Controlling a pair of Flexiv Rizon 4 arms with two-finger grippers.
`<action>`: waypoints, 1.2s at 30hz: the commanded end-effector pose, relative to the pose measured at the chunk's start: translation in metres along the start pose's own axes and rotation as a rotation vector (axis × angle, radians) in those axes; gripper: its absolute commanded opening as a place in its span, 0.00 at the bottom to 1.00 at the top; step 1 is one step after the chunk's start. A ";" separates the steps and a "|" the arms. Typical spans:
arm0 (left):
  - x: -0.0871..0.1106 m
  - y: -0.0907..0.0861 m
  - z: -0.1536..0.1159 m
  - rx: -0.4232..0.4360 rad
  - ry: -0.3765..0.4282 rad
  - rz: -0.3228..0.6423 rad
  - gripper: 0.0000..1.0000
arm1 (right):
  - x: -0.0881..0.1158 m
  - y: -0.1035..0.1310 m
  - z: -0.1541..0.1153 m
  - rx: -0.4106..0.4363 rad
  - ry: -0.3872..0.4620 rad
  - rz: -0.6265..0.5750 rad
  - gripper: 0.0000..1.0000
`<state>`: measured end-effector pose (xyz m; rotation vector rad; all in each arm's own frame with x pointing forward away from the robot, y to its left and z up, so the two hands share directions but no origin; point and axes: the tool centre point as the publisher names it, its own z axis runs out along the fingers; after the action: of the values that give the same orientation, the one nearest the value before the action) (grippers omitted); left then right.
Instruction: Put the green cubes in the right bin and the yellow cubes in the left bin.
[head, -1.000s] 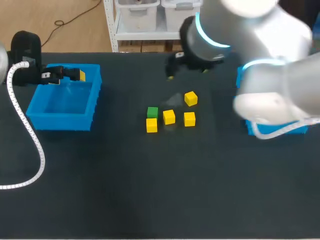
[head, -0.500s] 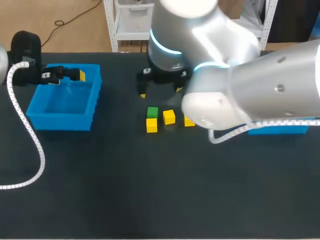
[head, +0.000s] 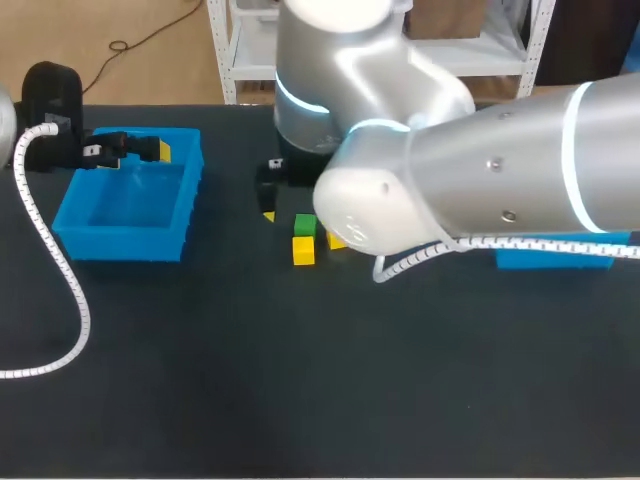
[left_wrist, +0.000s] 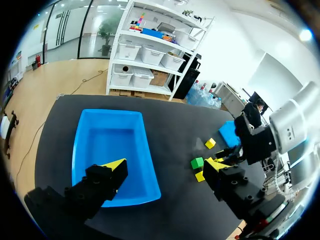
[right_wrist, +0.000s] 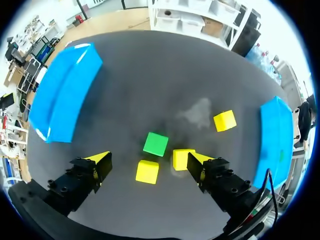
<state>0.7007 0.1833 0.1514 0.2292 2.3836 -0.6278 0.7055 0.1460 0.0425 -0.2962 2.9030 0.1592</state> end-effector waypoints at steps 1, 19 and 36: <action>0.001 0.001 0.000 0.007 -0.006 0.001 1.00 | -0.009 0.006 0.010 0.004 0.053 -0.005 1.00; 0.001 0.001 0.000 0.007 -0.006 0.001 1.00 | -0.014 0.003 0.036 0.026 0.095 0.002 1.00; 0.001 0.001 0.000 0.007 -0.006 0.001 1.00 | -0.013 -0.006 0.056 0.051 0.116 0.008 0.39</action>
<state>0.7007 0.1834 0.1514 0.2291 2.3836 -0.6277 0.7290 0.1499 -0.0085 -0.2954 3.0150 0.0712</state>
